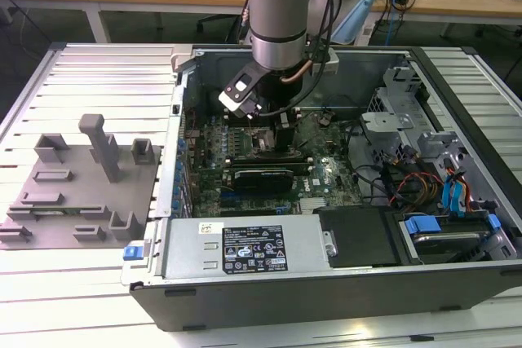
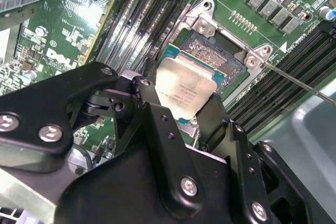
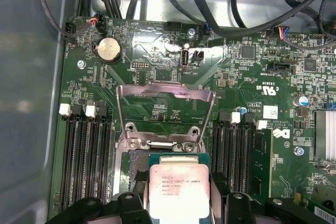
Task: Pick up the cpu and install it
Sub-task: 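Place the cpu into insertion slot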
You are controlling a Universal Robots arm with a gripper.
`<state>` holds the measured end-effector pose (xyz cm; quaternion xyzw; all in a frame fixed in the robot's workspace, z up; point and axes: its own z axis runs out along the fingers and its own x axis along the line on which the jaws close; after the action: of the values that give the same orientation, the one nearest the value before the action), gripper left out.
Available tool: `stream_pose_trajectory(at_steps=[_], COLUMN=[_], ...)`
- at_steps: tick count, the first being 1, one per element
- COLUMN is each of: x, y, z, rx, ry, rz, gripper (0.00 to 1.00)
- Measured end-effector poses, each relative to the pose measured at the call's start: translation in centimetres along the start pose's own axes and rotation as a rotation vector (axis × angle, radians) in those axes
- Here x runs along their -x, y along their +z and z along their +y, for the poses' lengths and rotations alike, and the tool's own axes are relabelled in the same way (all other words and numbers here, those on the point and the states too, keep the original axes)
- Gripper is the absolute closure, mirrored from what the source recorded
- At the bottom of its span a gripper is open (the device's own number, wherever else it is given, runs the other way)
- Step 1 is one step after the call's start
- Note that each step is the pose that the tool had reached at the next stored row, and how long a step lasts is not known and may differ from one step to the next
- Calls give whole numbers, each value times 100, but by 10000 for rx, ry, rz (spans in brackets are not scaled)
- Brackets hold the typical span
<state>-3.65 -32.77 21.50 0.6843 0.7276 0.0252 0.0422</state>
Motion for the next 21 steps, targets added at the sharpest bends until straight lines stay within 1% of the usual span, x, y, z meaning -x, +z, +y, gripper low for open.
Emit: stream_pose_trajectory(at_steps=[2, 4, 5, 10, 15, 21], x=[-8, -12, -18, -55, -77, -110], y=[4, 8, 10, 18, 43, 60], z=[-3, -3, -4, -4, -34, -45], rx=[2, -7, -8, -8, -9, -10], ry=[64, 346, 418, 444, 455, 463], rz=[-2, -32, -37, -39, -41, -42], gripper=[45, 45, 45, 45, 45, 45])
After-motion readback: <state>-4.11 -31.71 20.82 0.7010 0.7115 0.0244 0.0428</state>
